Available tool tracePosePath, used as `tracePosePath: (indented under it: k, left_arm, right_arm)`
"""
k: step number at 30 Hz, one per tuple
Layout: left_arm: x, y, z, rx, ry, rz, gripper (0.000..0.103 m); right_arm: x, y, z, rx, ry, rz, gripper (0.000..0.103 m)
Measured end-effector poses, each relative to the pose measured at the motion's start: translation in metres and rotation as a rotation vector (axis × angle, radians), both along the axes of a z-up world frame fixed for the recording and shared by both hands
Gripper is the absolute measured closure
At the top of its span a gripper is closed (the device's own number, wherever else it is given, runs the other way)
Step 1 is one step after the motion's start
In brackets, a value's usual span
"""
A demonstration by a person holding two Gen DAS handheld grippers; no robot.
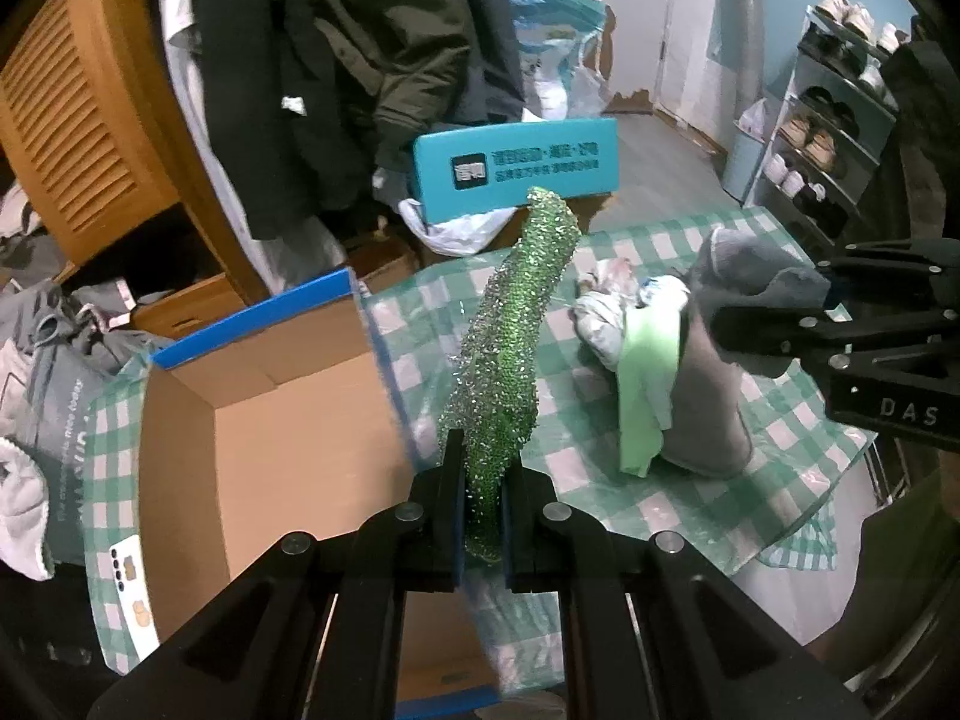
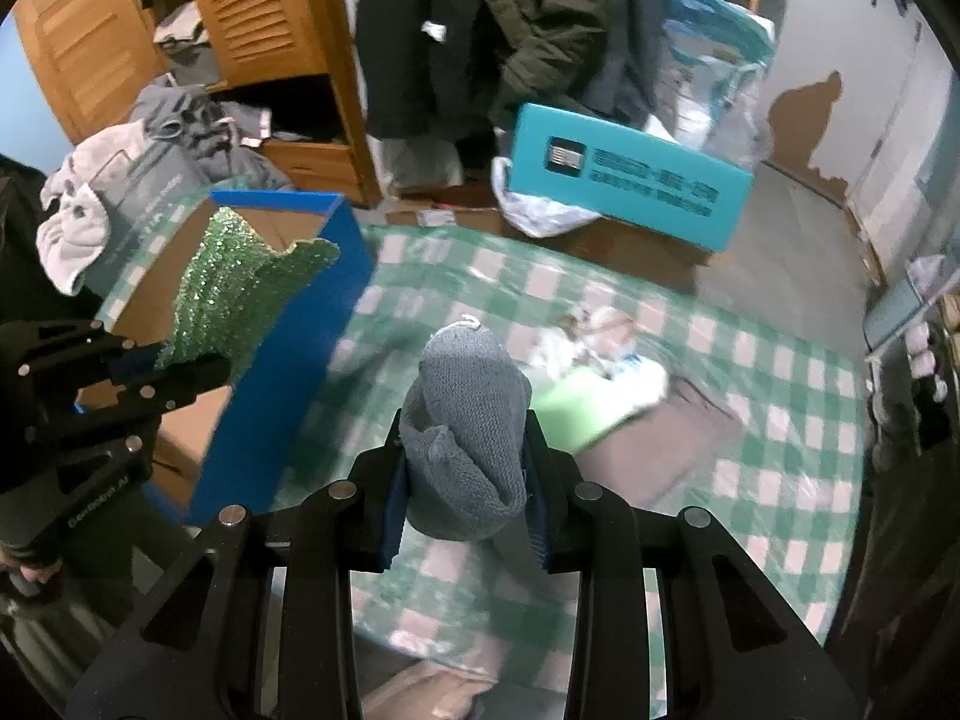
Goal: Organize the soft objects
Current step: 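Carry the green mitt and grey sock over the open cardboard box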
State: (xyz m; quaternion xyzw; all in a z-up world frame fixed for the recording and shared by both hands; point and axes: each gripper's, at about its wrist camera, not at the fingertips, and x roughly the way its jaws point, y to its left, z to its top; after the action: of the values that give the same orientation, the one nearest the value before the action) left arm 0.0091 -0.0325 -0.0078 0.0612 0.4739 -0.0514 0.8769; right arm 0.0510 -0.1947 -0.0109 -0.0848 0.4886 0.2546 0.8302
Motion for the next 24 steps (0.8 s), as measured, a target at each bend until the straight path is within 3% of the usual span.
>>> tracePosePath:
  k: [13,24]
  left_arm:
    - [-0.013,0.061,-0.001,-0.011,-0.013,0.099,0.094]
    - [-0.020,0.115,-0.022,-0.001,0.024,0.203,0.094]
  right_arm:
    - [0.000,0.085,0.005,0.012,0.005,0.126,0.071]
    - [-0.007,0.160,-0.005,0.008,0.037,0.239,0.071]
